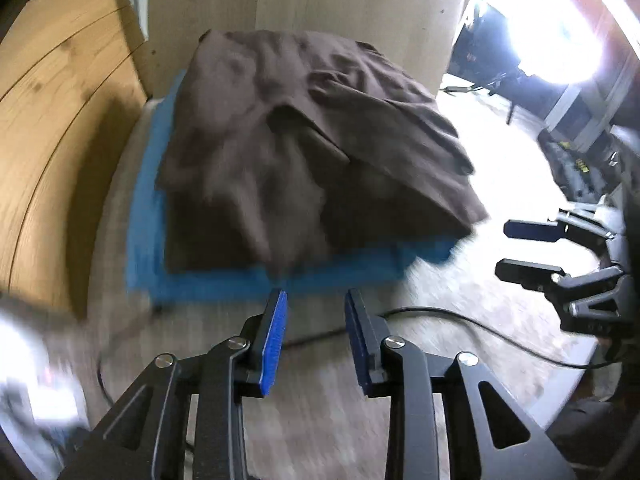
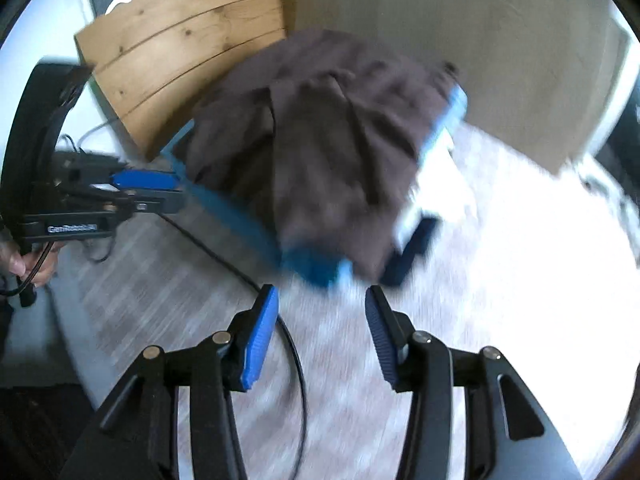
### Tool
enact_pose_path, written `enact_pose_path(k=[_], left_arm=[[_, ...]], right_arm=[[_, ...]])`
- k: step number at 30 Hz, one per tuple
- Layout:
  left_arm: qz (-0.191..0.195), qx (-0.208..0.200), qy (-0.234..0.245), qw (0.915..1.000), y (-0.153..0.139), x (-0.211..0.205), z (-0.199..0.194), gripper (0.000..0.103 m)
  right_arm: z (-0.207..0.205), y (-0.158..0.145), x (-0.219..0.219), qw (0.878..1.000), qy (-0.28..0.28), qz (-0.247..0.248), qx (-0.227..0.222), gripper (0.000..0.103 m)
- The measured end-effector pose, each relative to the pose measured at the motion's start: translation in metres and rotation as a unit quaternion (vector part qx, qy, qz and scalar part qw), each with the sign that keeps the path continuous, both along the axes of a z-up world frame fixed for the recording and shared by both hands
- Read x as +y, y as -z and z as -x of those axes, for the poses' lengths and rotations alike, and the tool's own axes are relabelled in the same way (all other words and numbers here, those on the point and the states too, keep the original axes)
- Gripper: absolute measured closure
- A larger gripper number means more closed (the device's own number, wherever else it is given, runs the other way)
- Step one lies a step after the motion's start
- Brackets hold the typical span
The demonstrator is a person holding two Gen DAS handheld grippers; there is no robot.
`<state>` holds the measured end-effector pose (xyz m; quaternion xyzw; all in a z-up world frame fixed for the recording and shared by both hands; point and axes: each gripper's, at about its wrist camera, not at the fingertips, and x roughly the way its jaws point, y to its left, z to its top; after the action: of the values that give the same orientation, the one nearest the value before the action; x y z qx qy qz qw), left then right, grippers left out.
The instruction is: Fold clothes
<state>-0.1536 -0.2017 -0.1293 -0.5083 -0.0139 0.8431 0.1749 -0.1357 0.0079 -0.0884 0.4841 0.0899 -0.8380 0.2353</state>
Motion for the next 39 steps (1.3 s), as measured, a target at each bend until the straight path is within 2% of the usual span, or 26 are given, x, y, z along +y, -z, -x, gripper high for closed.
enact_pose_path(k=[2, 4, 7, 9, 12, 14, 16, 20, 24, 34, 39], left_arm=[[-0.017, -0.003, -0.012, 0.9998, -0.01, -0.005, -0.02, 0.07], [-0.025, 0.005, -0.02, 0.9995, -0.022, -0.006, -0.034, 0.06], [-0.027, 0.027, -0.037, 0.9986, -0.037, -0.001, -0.045, 0.049], [-0.038, 0.027, -0.043, 0.998, -0.043, 0.004, -0.048, 0.042], [-0.047, 0.021, -0.061, 0.9968, -0.047, 0.011, -0.054, 0.041], [-0.057, 0.023, -0.064, 0.996, -0.052, 0.017, -0.063, 0.039], [-0.059, 0.027, -0.073, 0.9952, -0.056, 0.022, -0.073, 0.031], [-0.051, 0.037, -0.104, 0.9926, -0.068, 0.032, -0.095, 0.029], [-0.034, 0.064, -0.14, 0.9875, -0.085, 0.05, -0.123, 0.028], [0.017, 0.086, -0.191, 0.9777, -0.103, 0.119, -0.177, 0.027], [0.042, 0.095, -0.212, 0.9716, -0.111, 0.154, -0.202, 0.027]], right_arm=[[-0.017, -0.007, 0.019, 0.999, 0.039, 0.014, -0.005, 0.053], [-0.029, -0.016, 0.039, 0.996, 0.082, 0.032, -0.008, 0.048], [-0.029, -0.027, 0.064, 0.987, 0.131, 0.088, -0.013, 0.048], [-0.033, -0.032, 0.07, 0.983, 0.154, 0.1, -0.012, 0.047], [-0.039, -0.034, 0.072, 0.979, 0.173, 0.108, -0.016, 0.047], [-0.045, -0.033, 0.065, 0.981, 0.161, 0.104, -0.013, 0.047], [-0.052, -0.035, 0.063, 0.984, 0.151, 0.097, -0.009, 0.047], [-0.071, -0.042, 0.07, 0.988, 0.127, 0.082, 0.001, 0.047], [-0.09, -0.046, 0.087, 0.993, 0.103, 0.063, 0.014, 0.047], [-0.14, -0.056, 0.166, 0.996, 0.072, 0.034, 0.039, 0.045], [-0.161, -0.053, 0.203, 0.996, 0.067, 0.04, 0.042, 0.042]])
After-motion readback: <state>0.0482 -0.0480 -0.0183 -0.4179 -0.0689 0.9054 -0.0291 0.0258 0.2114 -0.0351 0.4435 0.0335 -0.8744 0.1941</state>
